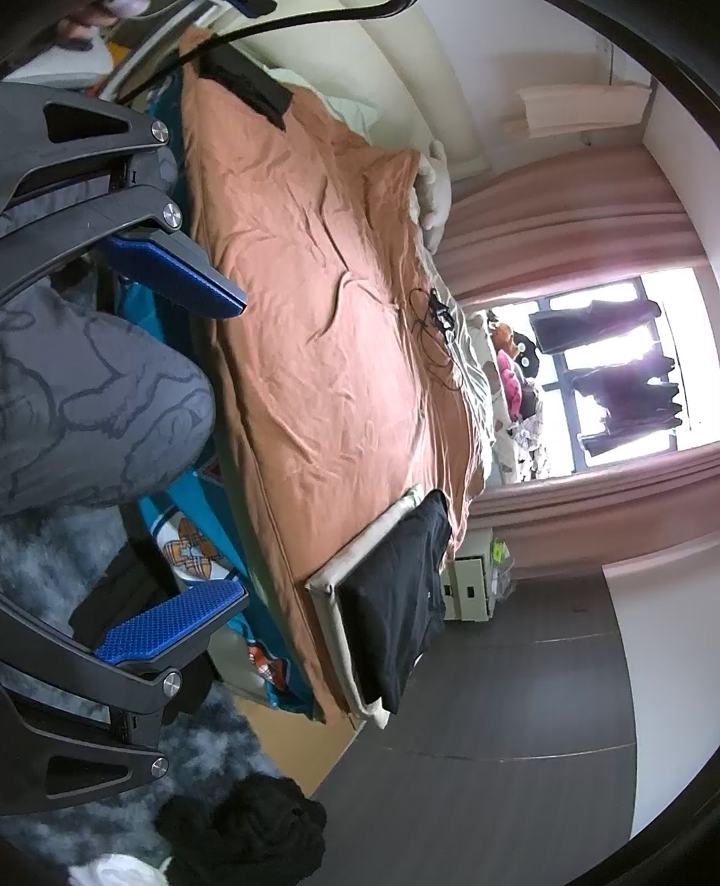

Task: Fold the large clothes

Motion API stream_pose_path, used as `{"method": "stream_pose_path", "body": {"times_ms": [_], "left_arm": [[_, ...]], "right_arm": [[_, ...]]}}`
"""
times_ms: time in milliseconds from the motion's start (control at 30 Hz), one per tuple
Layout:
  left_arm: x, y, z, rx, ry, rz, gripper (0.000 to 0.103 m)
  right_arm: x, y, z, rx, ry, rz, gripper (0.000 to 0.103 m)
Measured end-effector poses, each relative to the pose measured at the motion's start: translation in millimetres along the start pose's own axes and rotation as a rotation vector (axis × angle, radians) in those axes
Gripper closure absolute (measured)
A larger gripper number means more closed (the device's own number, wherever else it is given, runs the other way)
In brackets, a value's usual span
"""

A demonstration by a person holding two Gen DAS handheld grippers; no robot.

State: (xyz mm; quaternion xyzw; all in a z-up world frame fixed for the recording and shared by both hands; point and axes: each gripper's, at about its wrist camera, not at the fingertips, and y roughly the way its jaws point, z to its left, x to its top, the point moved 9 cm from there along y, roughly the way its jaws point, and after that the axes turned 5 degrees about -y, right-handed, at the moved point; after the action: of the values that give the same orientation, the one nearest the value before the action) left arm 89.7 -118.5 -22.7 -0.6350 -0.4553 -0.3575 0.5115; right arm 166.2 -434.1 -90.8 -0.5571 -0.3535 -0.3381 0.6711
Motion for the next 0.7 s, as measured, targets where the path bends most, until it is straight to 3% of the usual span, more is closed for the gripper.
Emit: {"method": "stream_pose_path", "body": {"times_ms": [700], "left_arm": [[0.5, 4.7, 3.0, 0.012, -0.004, -0.006, 0.0]], "right_arm": [[-5.4, 6.9, 9.8, 0.014, 0.009, 0.013, 0.007]]}}
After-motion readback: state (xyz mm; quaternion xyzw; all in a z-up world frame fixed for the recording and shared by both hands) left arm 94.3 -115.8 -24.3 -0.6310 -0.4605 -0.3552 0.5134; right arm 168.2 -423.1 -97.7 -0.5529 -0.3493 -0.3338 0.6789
